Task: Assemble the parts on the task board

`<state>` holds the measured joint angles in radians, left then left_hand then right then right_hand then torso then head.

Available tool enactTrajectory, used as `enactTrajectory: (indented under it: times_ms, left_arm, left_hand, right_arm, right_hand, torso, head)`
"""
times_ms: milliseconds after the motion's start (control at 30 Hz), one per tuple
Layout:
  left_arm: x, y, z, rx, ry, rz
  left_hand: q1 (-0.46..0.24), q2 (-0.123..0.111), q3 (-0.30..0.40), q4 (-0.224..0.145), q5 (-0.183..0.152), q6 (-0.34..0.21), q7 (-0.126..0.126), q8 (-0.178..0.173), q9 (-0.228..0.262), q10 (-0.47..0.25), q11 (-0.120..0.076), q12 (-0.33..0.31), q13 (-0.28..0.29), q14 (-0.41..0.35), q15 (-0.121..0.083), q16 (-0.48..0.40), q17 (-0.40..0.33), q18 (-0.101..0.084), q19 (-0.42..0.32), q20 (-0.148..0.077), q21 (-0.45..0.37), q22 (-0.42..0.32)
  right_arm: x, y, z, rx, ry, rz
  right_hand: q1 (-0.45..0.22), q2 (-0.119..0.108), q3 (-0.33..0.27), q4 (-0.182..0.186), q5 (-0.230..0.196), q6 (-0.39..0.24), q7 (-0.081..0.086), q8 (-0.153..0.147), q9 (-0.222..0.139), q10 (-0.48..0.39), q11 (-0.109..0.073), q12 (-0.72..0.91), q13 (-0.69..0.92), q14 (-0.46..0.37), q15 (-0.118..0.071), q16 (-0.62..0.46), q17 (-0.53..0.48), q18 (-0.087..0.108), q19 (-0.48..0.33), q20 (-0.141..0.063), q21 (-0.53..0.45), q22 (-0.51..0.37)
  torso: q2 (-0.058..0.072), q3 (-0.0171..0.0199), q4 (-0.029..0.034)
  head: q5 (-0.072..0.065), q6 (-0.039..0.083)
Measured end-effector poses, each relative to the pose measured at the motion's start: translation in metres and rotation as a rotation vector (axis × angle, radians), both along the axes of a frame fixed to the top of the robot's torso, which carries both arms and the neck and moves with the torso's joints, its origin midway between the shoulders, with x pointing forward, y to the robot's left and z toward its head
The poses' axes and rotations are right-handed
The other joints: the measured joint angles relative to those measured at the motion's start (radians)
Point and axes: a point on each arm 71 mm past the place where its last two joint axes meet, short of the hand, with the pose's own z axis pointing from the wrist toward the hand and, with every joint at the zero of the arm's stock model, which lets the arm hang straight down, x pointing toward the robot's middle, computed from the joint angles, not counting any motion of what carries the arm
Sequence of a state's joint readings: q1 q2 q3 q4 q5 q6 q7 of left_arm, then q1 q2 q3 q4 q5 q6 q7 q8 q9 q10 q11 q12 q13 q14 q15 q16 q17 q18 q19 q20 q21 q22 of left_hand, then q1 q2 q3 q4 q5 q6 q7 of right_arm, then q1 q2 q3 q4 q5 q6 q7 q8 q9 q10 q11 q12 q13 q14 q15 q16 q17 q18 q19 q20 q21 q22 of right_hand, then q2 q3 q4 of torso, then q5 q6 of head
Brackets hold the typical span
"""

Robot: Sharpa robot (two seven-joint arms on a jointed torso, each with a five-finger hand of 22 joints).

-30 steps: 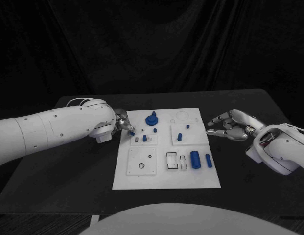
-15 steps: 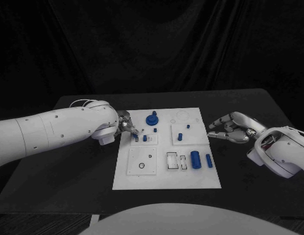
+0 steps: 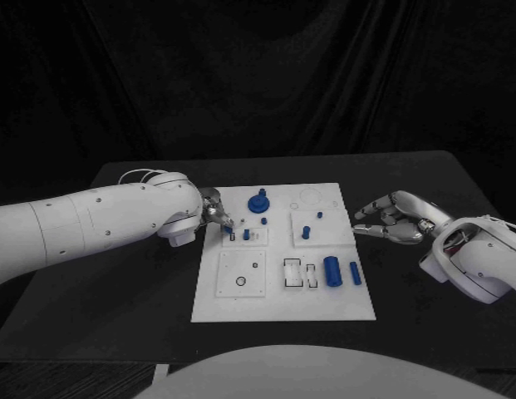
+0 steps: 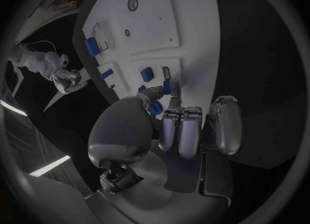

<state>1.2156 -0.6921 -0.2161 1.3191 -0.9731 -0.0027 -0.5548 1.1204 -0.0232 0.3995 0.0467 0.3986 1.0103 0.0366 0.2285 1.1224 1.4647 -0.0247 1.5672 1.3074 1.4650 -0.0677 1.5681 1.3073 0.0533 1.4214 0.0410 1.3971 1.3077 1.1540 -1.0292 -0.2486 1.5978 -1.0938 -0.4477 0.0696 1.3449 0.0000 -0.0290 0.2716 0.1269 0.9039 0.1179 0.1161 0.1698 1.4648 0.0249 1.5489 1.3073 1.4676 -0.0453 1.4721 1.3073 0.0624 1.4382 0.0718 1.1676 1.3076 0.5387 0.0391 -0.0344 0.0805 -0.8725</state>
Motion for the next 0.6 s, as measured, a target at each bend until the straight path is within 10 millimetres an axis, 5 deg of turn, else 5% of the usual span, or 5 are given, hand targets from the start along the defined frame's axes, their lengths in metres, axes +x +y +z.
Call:
enactTrajectory:
  times_ms: [600]
  left_arm:
    - [-0.0024, -0.0033, -0.0017, 0.018, -0.004, -0.016]
  left_hand:
    - [-0.007, 0.001, 0.000, 0.000, -0.001, 0.003, 0.001, 0.000, 0.000, 0.000, 0.000, 0.000, 0.000, 0.000, 0.000, 0.000, 0.000, 0.000, 0.000, 0.000, 0.000, 0.000]
  right_arm:
    - [0.0001, 0.0005, -0.0005, 0.000, 0.001, 0.001]
  right_hand:
    - [0.000, 0.000, 0.000, 0.000, 0.000, 0.004, 0.004, 0.000, 0.000, 0.000, 0.000, 0.000, 0.000, 0.000, 0.000, -0.005, 0.000, 0.000, -0.004, -0.004, 0.000, 0.000]
  torso:
    - [0.000, -0.0001, -0.0002]
  head:
    - [0.004, 0.000]
